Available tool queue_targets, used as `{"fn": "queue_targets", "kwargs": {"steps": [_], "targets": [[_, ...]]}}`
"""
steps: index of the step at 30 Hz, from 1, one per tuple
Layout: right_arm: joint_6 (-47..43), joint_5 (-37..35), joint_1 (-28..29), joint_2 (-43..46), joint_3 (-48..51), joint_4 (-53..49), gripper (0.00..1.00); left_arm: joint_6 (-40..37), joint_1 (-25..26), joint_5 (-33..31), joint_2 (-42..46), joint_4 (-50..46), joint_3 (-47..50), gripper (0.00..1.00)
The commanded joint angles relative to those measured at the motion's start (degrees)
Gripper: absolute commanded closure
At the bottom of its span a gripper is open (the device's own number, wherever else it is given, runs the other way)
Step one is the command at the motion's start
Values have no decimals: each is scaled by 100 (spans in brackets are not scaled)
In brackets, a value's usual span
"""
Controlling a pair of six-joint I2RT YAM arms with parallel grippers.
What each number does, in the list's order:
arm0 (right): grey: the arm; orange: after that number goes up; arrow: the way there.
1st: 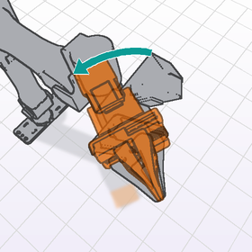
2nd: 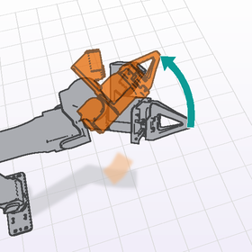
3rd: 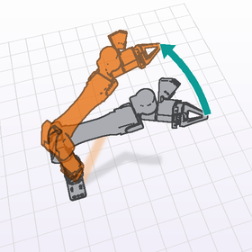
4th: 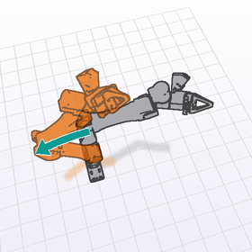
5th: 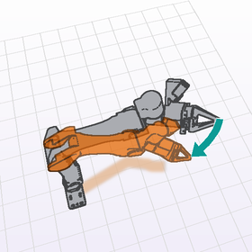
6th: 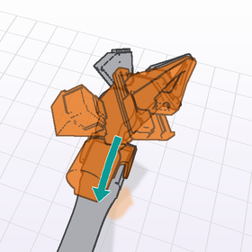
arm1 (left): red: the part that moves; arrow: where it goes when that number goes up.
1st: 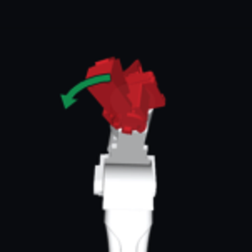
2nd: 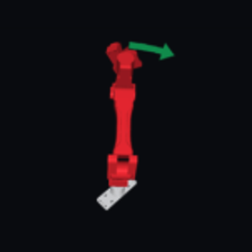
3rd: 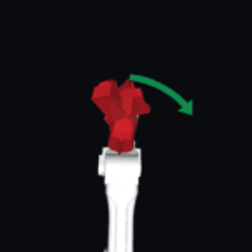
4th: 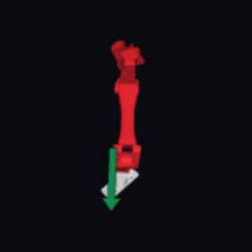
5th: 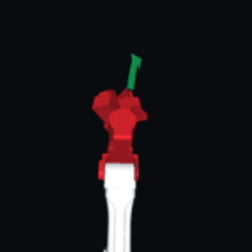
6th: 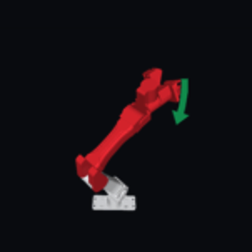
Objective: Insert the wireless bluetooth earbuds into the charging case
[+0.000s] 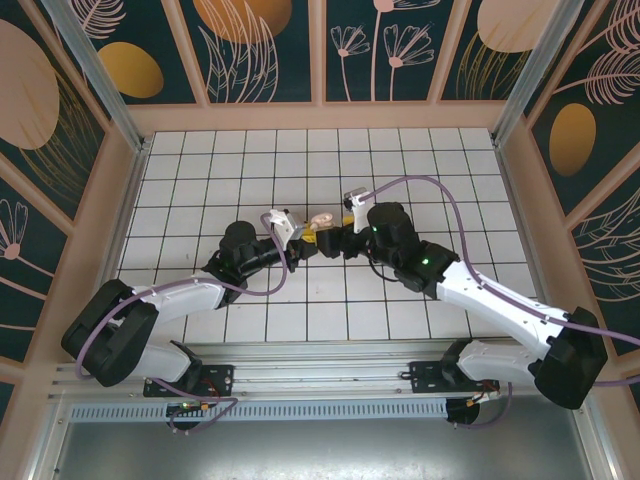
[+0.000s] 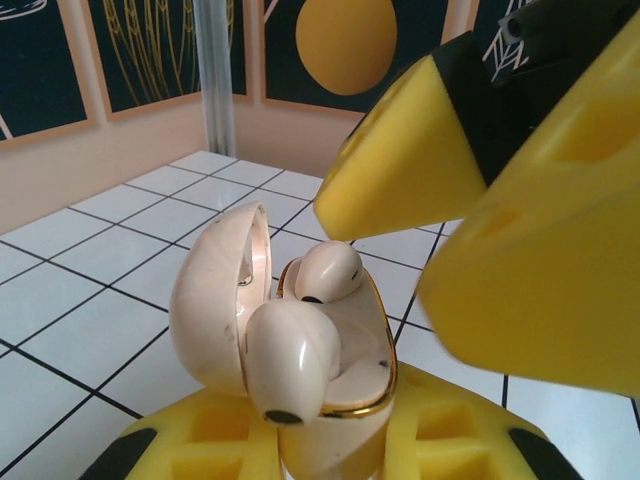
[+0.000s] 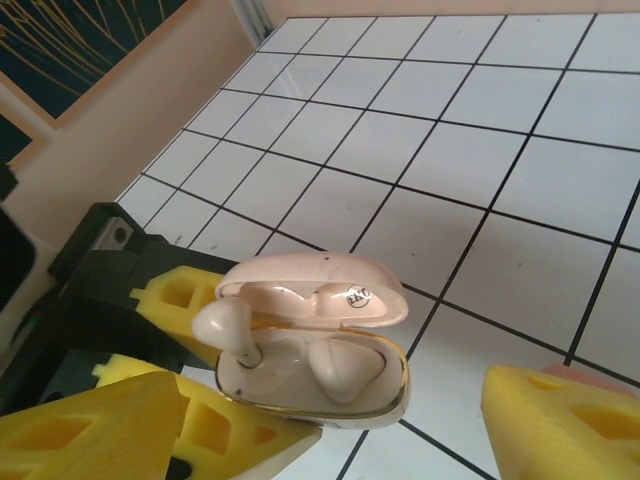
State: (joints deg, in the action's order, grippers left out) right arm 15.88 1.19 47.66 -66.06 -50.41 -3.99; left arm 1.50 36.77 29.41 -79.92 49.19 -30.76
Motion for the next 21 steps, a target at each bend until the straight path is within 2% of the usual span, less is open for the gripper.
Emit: {"fn": "queue_targets", "kwargs": {"steps": [1, 21], "targets": [[234, 57, -28, -21, -175, 116, 18, -131, 8, -91, 66, 11, -166, 88], [485, 394, -351, -509, -424, 85, 17, -92, 12, 213, 101, 117, -140, 88]]}}
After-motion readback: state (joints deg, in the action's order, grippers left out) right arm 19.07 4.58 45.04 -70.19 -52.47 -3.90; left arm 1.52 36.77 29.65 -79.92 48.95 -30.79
